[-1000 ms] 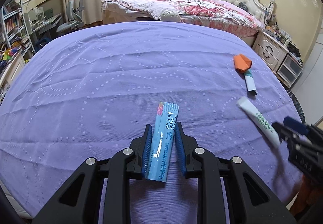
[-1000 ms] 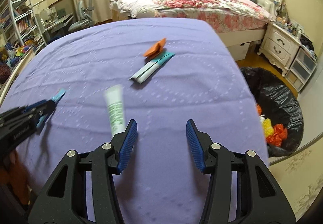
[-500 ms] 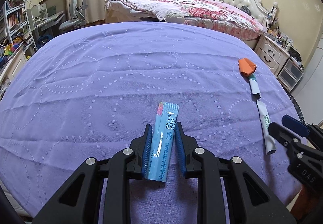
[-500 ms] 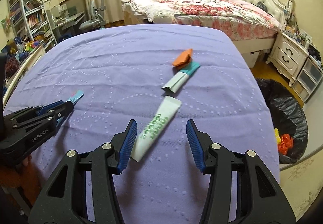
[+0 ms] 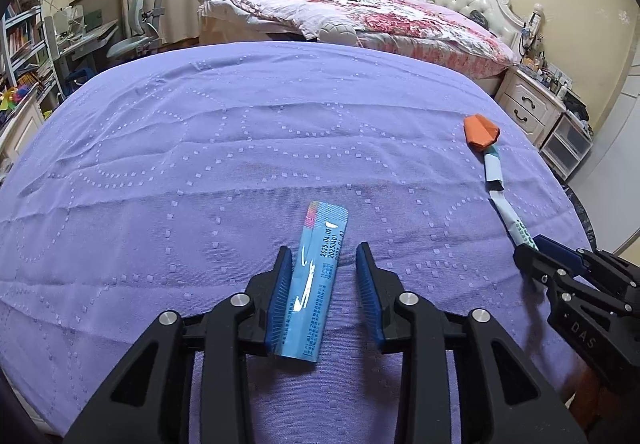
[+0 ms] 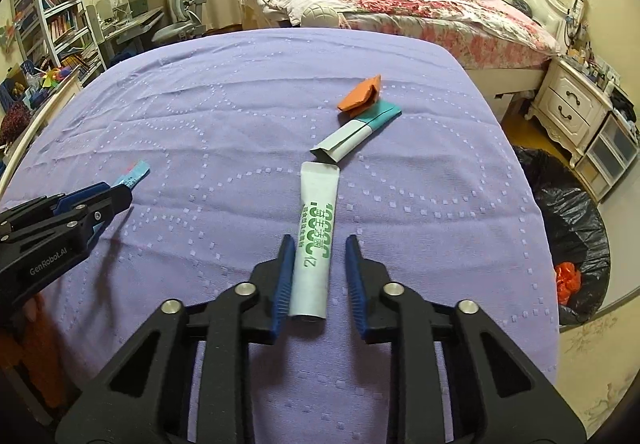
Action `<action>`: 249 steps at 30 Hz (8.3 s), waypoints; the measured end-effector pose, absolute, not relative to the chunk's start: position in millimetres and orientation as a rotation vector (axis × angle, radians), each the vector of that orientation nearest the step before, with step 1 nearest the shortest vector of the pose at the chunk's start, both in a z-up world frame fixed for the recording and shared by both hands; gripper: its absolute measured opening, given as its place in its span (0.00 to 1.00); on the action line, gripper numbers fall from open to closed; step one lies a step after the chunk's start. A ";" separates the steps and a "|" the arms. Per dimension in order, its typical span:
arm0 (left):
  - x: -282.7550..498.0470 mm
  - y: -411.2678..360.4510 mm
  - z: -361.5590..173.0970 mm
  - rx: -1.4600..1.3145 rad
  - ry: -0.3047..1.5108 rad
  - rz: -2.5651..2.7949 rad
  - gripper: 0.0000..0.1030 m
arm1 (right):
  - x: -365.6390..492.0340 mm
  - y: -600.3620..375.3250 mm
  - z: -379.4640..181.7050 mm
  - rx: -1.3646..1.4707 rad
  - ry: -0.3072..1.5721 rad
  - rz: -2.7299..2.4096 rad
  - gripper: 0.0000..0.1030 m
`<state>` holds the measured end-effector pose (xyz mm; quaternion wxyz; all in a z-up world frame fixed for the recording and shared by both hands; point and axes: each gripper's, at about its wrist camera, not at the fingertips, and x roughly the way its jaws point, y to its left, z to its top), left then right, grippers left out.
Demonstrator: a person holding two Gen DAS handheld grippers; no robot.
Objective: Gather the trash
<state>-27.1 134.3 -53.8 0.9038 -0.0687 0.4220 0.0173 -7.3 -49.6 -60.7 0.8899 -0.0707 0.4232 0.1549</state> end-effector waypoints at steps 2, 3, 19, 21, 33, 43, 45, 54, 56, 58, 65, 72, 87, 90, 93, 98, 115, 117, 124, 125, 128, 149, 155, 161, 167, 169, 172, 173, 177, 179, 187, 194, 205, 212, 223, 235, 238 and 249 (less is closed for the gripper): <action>-28.0 132.8 -54.0 -0.132 0.870 0.036 0.36 | -6.4 -51.9 -60.9 -0.142 0.876 0.320 0.17; -28.3 131.9 -54.1 -0.125 0.869 0.035 0.36 | -6.4 -52.7 -60.9 -0.141 0.874 0.320 0.16; -32.0 122.7 -45.2 -0.109 0.821 0.017 0.19 | -7.4 -71.8 -53.0 -0.086 0.839 0.316 0.14; -32.2 118.3 -39.9 -0.114 0.803 0.010 0.19 | -7.7 -77.3 -49.3 -0.075 0.828 0.308 0.14; -17.4 67.6 -16.1 -0.102 0.718 -0.075 0.19 | -4.2 -126.7 -26.8 -0.008 0.753 0.205 0.14; 12.1 12.4 -10.8 -0.054 0.711 -0.159 0.19 | 6.5 -181.1 -22.0 0.023 0.710 0.073 0.14; 16.8 1.2 -10.5 -0.037 0.709 -0.174 0.19 | 8.3 -194.5 -22.0 0.036 0.703 0.046 0.14; 35.5 -52.2 -13.1 0.021 0.715 -0.253 0.19 | 19.0 -240.8 -24.2 0.086 0.685 -0.053 0.14; 40.7 -66.2 -14.0 0.038 0.715 -0.271 0.19 | 22.1 -249.4 -24.7 0.098 0.682 -0.072 0.14; 46.2 -79.5 -15.3 0.057 0.716 -0.289 0.19 | 26.4 -258.9 -25.6 0.114 0.682 -0.091 0.14; 72.1 -118.6 -21.4 0.099 0.723 -0.340 0.19 | 42.9 -287.6 -33.4 0.153 0.693 -0.158 0.15; 97.8 -144.4 -30.8 0.123 0.753 -0.350 0.19 | 56.7 -310.2 -45.3 0.192 0.712 -0.209 0.15; 133.4 -189.1 -45.5 0.209 0.803 -0.346 0.19 | 80.9 -338.7 -63.0 0.244 0.739 -0.289 0.15; 136.0 -190.5 -48.5 0.213 0.815 -0.344 0.19 | 83.2 -342.6 -66.9 0.253 0.749 -0.297 0.15; 137.3 -191.6 -49.9 0.217 0.822 -0.344 0.19 | 84.5 -342.9 -69.9 0.254 0.757 -0.300 0.15; 137.4 -194.4 -50.1 0.226 0.824 -0.351 0.19 | 86.8 -341.7 -72.4 0.252 0.765 -0.301 0.15; 132.6 -194.7 -46.7 0.243 0.797 -0.336 0.61 | 80.7 -347.8 -68.7 0.252 0.739 -0.346 0.38; 131.8 -194.1 -45.3 0.240 0.794 -0.338 0.64 | 78.9 -348.1 -67.5 0.247 0.732 -0.356 0.45; 127.2 -190.8 -40.4 0.237 0.781 -0.336 0.69 | 72.8 -347.5 -63.3 0.233 0.712 -0.380 0.58; 126.5 -189.8 -39.3 0.237 0.779 -0.335 0.70 | 72.7 -347.4 -63.2 0.232 0.712 -0.381 0.59; 124.0 -186.0 -36.6 0.234 0.774 -0.326 0.70 | 71.3 -346.4 -62.4 0.229 0.712 -0.381 0.62; 120.5 -74.5 -30.9 0.146 0.800 -0.108 0.70 | 68.1 -276.5 -52.6 0.173 0.729 -0.212 0.62; 124.2 -35.1 -31.6 0.096 0.822 -0.057 0.70 | 71.9 -245.3 -48.3 0.143 0.735 -0.141 0.62; 125.6 -15.7 -37.1 0.079 0.840 -0.048 0.70 | 76.1 -217.0 -45.3 0.114 0.741 -0.079 0.62; 130.3 -2.5 -42.9 0.061 0.870 -0.048 0.70 | 77.0 -197.1 -45.7 0.086 0.749 -0.040 0.62; 131.5 2.8 -44.7 0.055 0.879 -0.043 0.70 | 77.3 -193.0 -45.9 0.081 0.752 -0.032 0.62; 131.1 9.8 -47.9 0.046 0.888 -0.031 0.70 | 78.5 -189.9 -46.2 0.078 0.754 -0.024 0.62; 131.2 11.9 -48.9 0.041 0.891 -0.029 0.70 | 78.8 -188.7 -46.3 0.078 0.754 -0.022 0.62; 132.0 14.2 -50.5 0.028 0.899 -0.032 0.70 | 78.9 -185.3 -46.9 0.074 0.757 -0.014 0.62; 132.7 12.4 -49.9 0.028 0.894 -0.045 0.69 | 79.3 -184.1 -47.4 0.072 0.759 -0.012 0.62; 135.4 3.1 -54.6 0.063 0.901 -0.105 0.25 | 79.9 -182.9 -47.6 0.071 0.760 -0.012 0.62; 128.0 15.0 -51.1 0.045 0.885 -0.098 0.21 | 79.5 -176.5 -48.8 0.062 0.763 -0.001 0.62; 92.6 71.5 -50.2 -0.022 0.889 -0.019 0.21 | 77.4 -140.8 -50.5 0.017 0.783 0.085 0.63; 68.8 110.4 -51.8 -0.041 0.890 0.047 0.21 | 77.3 -101.5 -49.0 -0.004 0.798 0.177 0.66; 55.8 147.2 -53.0 -0.083 0.875 0.098 0.21 | 86.3 -55.9 -60.4 -0.078 0.866 0.220 0.67; 53.1 153.2 -54.4 -0.105 0.869 0.086 0.21 | 80.3 -70.3 -62.6 -0.104 0.893 0.189 0.67; 53.1 153.3 -54.5 -0.104 0.869 0.087 0.21 | 82.1 -67.8 -60.7 -0.116 0.887 0.198 0.66; 53.1 153.3 -54.5 -0.103 0.868 0.086 0.21 | 86.1 -47.7 -62.0 -0.160 0.890 0.256 0.31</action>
